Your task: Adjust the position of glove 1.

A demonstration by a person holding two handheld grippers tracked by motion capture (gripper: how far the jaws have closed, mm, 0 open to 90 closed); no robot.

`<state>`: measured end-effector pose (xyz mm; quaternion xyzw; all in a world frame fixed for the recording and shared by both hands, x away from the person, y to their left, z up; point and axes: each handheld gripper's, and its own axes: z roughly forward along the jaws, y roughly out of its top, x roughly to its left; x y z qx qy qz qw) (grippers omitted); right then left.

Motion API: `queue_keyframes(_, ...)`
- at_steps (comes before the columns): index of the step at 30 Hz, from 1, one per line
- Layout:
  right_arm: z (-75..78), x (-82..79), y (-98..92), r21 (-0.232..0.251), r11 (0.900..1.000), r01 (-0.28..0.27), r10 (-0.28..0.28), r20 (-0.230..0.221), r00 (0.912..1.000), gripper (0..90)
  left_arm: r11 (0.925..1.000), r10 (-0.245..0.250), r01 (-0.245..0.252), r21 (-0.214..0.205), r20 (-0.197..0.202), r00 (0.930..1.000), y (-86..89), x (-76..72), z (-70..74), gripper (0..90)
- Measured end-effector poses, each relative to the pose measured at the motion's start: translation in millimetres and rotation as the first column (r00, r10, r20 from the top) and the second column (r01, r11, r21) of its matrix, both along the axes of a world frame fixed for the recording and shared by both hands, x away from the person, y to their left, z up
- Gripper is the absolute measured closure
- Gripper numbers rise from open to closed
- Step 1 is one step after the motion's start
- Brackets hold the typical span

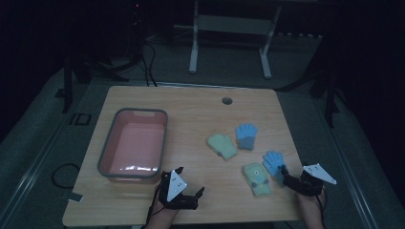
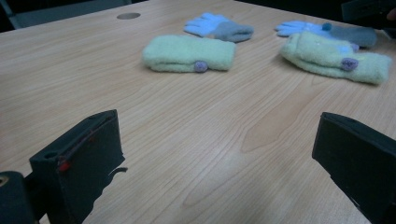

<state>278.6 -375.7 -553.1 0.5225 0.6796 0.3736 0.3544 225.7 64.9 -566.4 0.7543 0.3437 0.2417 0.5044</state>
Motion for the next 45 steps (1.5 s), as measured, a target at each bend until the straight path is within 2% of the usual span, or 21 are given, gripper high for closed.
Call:
queue_keyframes(5,-0.1,0.8,-1.8,0.004,0.9998,0.021,-0.02,-0.019,0.9996,12.3,0.9999,-0.011,0.011,0.003,-0.007,0.9999,0.0,0.8,0.1,1.9)
queue_keyframes(12,-0.2,1.3,-1.6,-0.002,0.9999,0.015,-0.015,-0.026,0.9995,12.3,0.9999,-0.014,0.014,0.006,-0.007,0.9999,-0.8,0.9,0.0,1.9)
queue_keyframes(17,0.0,4.0,-2.6,-0.006,0.9995,0.031,-0.031,-0.065,0.9974,12.3,0.9998,-0.017,0.017,0.007,-0.011,0.9998,-1.0,1.0,0.0,1.9)
queue_keyframes(19,2.8,8.4,-5.0,-0.016,0.9979,0.062,-0.064,-0.108,0.9921,12.3,0.9999,-0.014,0.014,0.003,-0.011,0.9999,-0.2,1.1,0.0,1.9)
queue_keyframes(21,6.0,9.4,-6.2,-0.014,0.9981,0.061,-0.062,-0.123,0.9905,12.3,0.9999,-0.013,0.013,0.002,-0.01,0.9999,0.0,1.1,0.1,1.9)
queue_keyframes(24,15.0,12.2,-7.6,0.017,0.9991,0.039,-0.036,-0.15,0.988,12.3,0.9998,-0.017,0.017,0.008,-0.006,0.9998,-0.7,0.6,0.1,1.9)
queue_keyframes(27,27.4,16.0,-7.4,-0.002,0.9996,0.029,-0.029,-0.136,0.9903,12.1,0.9998,-0.017,0.017,0.012,-0.003,0.9999,-1.6,0.2,0.0,1.9)
queue_keyframes(32,52.0,23.4,-8.4,0.024,0.9996,0.016,-0.014,-0.107,0.9942,11.7,0.9999,-0.008,0.008,0.009,0.002,1.0,-1.3,-0.4,0.0,1.9)
queue_keyframes(35,56.5,23.8,-7.3,0.023,0.9993,0.028,-0.026,-0.086,0.996,12.9,0.9999,-0.012,0.012,0.004,0.0,0.9999,-0.6,-0.1,0.0,1.9)
queue_keyframes(36,61.0,24.9,-7.0,0.042,0.999,0.016,-0.012,-0.09,0.9959,14.9,0.9999,-0.011,0.011,0.001,-0.003,0.9999,-0.3,0.1,0.0,1.9)
queue_keyframes(37,70.7,31.3,-7.3,0.135,0.9902,-0.035,0.054,-0.14,0.9887,14.8,0.9999,-0.012,0.012,0.002,-0.003,0.9999,-0.5,0.1,0.0,1.9)
queue_keyframes(39,78.2,35.3,-4.2,0.17,0.9849,-0.034,0.06,-0.149,0.987,14.8,0.9999,-0.013,0.013,0.004,-0.002,0.9999,-0.6,0.1,0.0,1.9)
queue_keyframes(42,91.0,37.3,6.1,0.123,0.9905,-0.062,0.076,-0.118,0.99,13.3,0.9999,-0.014,0.014,0.003,-0.004,0.9999,-0.5,0.2,0.0,1.9)
queue_keyframes(45,104.0,41.2,15.0,0.126,0.9874,-0.095,0.11,-0.114,0.9874,14.6,0.9999,-0.014,0.014,0.002,-0.004,0.9999,-0.5,0.2,0.0,1.9)
